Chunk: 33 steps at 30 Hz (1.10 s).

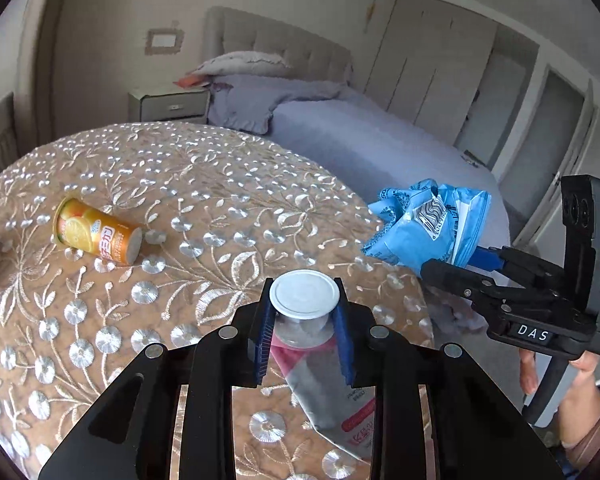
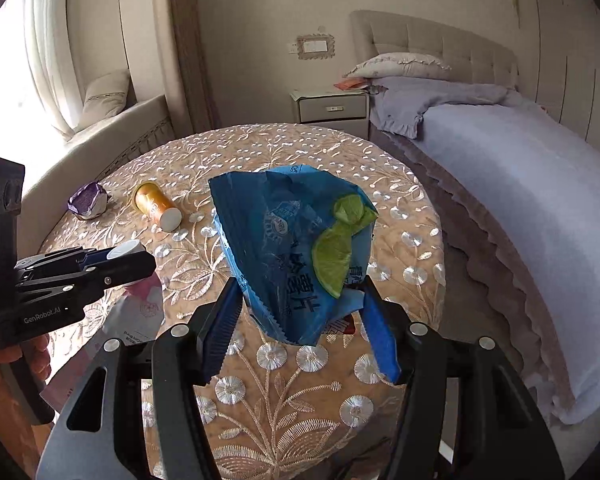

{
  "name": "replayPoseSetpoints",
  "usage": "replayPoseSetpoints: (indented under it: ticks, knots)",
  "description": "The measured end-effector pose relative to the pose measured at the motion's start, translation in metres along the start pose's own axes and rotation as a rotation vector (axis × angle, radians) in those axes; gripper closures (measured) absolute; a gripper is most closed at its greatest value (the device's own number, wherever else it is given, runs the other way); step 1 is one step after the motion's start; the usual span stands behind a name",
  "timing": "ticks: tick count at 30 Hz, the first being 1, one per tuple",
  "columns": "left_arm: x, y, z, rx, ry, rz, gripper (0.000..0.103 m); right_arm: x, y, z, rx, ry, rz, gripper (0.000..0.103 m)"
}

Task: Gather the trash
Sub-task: 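Carry tube and blue bag over the bin and open both tools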

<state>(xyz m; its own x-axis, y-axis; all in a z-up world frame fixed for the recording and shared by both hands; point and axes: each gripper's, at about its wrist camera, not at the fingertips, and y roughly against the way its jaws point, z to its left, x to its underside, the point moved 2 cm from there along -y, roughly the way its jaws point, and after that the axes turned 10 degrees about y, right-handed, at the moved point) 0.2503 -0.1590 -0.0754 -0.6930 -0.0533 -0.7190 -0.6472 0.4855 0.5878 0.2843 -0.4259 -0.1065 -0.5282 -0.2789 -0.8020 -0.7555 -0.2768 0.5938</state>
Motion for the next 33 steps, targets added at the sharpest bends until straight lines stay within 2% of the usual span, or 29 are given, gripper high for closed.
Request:
replayPoseSetpoints:
  ticks: [5,9,18,24,30,33]
  knots:
    - [0.026,0.007,-0.057,0.087,-0.109,0.029,0.077,0.042,0.036,-0.019,0.048,-0.043,0.015,0.043]
    - [0.06,0.0,-0.097,0.143,-0.177,0.081,0.077,0.081,0.063,-0.034,0.091,-0.077,0.04,0.043]
    - [0.152,-0.046,-0.167,0.258,-0.304,0.285,0.077,0.176,0.101,-0.069,0.166,-0.181,0.134,0.043]
    - [0.201,-0.093,-0.191,0.318,-0.369,0.436,0.077,0.224,0.096,-0.087,0.175,-0.214,0.219,0.043]
    - [0.242,-0.145,-0.198,0.312,-0.437,0.574,0.076,0.258,0.074,-0.105,0.161,-0.248,0.306,0.043]
    - [0.255,-0.165,-0.198,0.306,-0.439,0.629,0.076,0.271,0.061,-0.114,0.146,-0.276,0.341,0.043]
